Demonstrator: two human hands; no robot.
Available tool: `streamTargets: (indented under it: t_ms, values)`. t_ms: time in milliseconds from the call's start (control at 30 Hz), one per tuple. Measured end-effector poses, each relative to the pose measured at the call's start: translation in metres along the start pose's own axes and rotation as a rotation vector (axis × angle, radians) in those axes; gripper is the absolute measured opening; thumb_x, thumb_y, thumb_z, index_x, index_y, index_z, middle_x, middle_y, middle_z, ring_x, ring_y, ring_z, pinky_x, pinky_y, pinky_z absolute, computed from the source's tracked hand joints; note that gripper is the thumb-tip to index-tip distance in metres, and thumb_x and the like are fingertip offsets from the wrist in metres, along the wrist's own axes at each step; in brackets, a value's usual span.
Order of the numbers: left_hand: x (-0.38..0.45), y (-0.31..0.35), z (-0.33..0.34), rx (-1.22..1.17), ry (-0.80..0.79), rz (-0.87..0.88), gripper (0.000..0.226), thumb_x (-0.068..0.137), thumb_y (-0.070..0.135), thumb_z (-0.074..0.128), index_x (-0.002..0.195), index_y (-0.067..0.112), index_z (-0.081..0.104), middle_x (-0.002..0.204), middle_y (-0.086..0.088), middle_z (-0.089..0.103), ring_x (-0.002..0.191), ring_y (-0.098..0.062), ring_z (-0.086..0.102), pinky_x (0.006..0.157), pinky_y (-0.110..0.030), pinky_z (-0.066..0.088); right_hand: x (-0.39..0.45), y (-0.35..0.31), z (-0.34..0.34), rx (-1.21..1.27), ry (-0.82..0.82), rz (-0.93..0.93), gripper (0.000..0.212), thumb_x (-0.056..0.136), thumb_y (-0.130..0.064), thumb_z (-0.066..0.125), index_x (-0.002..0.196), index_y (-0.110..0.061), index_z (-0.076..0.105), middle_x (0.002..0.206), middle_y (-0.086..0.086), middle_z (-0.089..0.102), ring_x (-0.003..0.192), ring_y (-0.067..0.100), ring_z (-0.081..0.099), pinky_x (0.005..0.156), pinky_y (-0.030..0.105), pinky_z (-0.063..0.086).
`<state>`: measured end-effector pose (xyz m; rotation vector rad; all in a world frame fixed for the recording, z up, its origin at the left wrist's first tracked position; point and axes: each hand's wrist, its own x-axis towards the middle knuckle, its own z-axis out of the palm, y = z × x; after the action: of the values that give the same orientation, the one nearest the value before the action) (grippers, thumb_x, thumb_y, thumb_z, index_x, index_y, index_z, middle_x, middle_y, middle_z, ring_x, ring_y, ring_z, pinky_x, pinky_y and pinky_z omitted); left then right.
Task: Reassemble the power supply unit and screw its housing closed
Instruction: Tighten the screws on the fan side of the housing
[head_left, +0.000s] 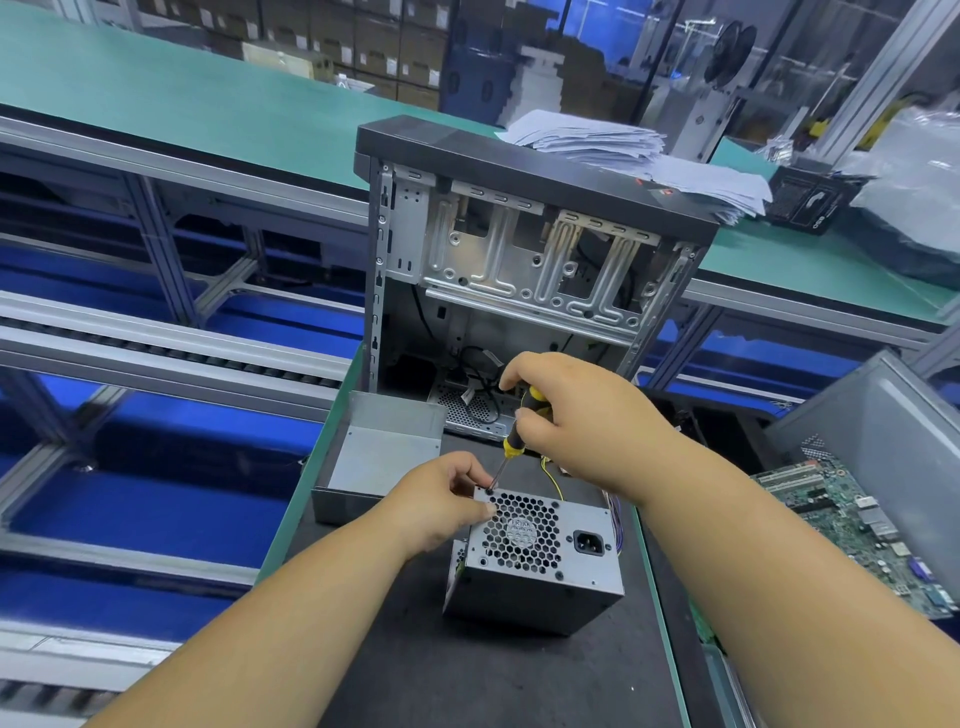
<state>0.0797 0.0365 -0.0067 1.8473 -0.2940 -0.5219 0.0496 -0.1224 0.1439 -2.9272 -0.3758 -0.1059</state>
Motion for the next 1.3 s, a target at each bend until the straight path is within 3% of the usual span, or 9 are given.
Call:
streamTargets:
  t_ms: [100,267,433,600,700,833,1167,1300]
  values:
    - [0.0,0.0,0.0,0.008,-0.004,0.0,0.016,0.083,0.017,0.076,0.094,0.025,0.066,0.077,0.005,0.055,0.063,-0.008,0.048,0.058,-0.014,0.039,0.002,0.0,-0.002,-0.002,-0.023,-0.007,0.003,0.097,-0.035,0.052,0.099,-0.034,0.053,0.087,-0.015,0.052,0.078,0.007,0.05,0.061,0.024,0.037]
    - [0.0,0.0,0.001,-0.017,-0.002,0.006,0.017,0.083,0.013,0.075,0.09,0.025,0.065,0.075,0.004,0.053,0.062,-0.007,0.048,0.052,-0.009,0.04,0.003,-0.002,-0.003,-0.043,-0.041,0.011,0.02,0.098,-0.043,0.053,0.091,-0.024,0.051,0.075,-0.009,0.052,0.069,0.008,0.047,0.054,0.024,0.032]
    - [0.002,-0.002,0.002,-0.006,0.003,0.004,0.018,0.081,0.015,0.076,0.088,0.027,0.065,0.075,0.005,0.054,0.064,-0.008,0.048,0.054,-0.009,0.039,0.003,-0.006,-0.002,-0.123,-0.051,0.029,0.03,0.098,-0.049,0.049,0.094,-0.019,0.049,0.069,-0.004,0.053,0.065,0.015,0.051,0.058,0.033,0.042]
    - [0.003,-0.003,0.002,-0.011,0.007,-0.002,0.018,0.08,0.017,0.077,0.088,0.027,0.065,0.074,0.006,0.054,0.064,-0.008,0.048,0.058,-0.015,0.04,0.0,-0.007,-0.003,0.017,-0.103,0.052,0.012,0.099,-0.036,0.051,0.099,-0.024,0.047,0.082,-0.007,0.057,0.069,0.011,0.053,0.058,0.03,0.04]
    - [0.004,-0.004,0.002,-0.014,0.015,0.001,0.018,0.08,0.016,0.077,0.087,0.028,0.065,0.074,0.005,0.054,0.062,-0.007,0.048,0.053,-0.009,0.04,0.001,-0.008,0.0,0.025,-0.069,0.072,0.016,0.098,-0.034,0.056,0.092,-0.02,0.05,0.065,-0.012,0.055,0.056,-0.001,0.051,0.048,0.017,0.03]
    - [0.003,-0.005,0.003,-0.016,0.023,-0.009,0.018,0.08,0.017,0.077,0.087,0.029,0.065,0.073,0.006,0.055,0.063,-0.007,0.049,0.056,-0.01,0.041,0.0,-0.01,0.003,-0.008,-0.038,0.102,0.022,0.097,-0.036,0.058,0.088,-0.018,0.048,0.053,-0.014,0.044,0.048,-0.007,0.046,0.043,0.017,0.024]
    - [0.0,-0.003,0.005,-0.054,0.027,-0.011,0.018,0.081,0.013,0.077,0.09,0.023,0.066,0.072,0.004,0.053,0.053,0.001,0.048,0.052,-0.009,0.041,0.0,-0.009,0.013,-0.075,0.049,0.128,0.032,0.097,-0.044,0.055,0.085,-0.019,0.039,0.061,-0.006,0.044,0.054,0.008,0.04,0.046,0.027,0.025]
    - [-0.004,0.0,0.005,-0.014,0.049,-0.011,0.017,0.081,0.016,0.077,0.09,0.025,0.066,0.076,0.005,0.055,0.061,-0.002,0.049,0.055,-0.008,0.041,-0.008,-0.005,0.017,-0.024,0.122,0.072,0.031,0.096,-0.045,0.055,0.087,-0.019,0.042,0.064,-0.004,0.05,0.056,0.012,0.045,0.046,0.029,0.029]
